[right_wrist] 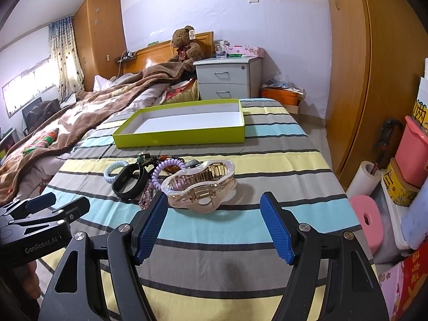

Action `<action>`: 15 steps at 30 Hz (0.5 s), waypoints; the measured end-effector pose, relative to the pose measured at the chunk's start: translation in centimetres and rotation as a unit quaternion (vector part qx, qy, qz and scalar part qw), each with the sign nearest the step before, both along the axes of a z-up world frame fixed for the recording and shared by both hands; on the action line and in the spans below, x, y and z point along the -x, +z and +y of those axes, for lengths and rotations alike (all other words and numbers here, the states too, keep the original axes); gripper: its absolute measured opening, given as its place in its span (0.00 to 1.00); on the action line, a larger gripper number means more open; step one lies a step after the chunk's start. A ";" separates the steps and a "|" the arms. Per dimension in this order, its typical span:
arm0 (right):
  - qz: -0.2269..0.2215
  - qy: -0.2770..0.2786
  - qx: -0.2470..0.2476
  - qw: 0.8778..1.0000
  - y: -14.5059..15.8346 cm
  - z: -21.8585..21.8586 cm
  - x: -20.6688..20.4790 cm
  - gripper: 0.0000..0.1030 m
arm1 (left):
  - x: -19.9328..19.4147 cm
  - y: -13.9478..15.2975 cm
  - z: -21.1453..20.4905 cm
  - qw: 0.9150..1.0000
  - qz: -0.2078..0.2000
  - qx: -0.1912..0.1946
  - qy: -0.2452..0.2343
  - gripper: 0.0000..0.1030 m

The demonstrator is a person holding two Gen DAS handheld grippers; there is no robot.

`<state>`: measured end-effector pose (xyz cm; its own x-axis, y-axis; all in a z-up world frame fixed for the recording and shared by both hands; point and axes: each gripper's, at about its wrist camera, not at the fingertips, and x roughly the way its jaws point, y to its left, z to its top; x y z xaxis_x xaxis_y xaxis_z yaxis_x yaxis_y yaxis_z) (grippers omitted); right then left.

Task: Organize jewelry

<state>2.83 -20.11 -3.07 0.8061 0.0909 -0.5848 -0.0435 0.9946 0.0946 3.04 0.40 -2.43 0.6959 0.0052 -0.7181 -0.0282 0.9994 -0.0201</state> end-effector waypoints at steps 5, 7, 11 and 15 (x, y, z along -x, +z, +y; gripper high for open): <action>0.000 0.000 0.000 1.000 0.0 0.0 0.0 0.70 | 0.0 0.0 0.2 1.000 0.000 -0.002 0.001 0.82; 0.000 -0.001 0.000 1.000 0.0 0.0 0.0 0.69 | -0.1 0.0 0.1 1.000 0.003 -0.003 -0.001 0.82; 0.005 -0.008 0.000 1.000 -0.3 -0.3 -0.5 0.70 | -0.1 -0.1 0.2 1.000 0.006 -0.003 -0.003 0.82; 0.015 -0.022 -0.004 1.000 -0.6 -0.9 -1.3 0.70 | -0.5 -0.2 0.3 1.000 0.012 0.000 -0.013 0.82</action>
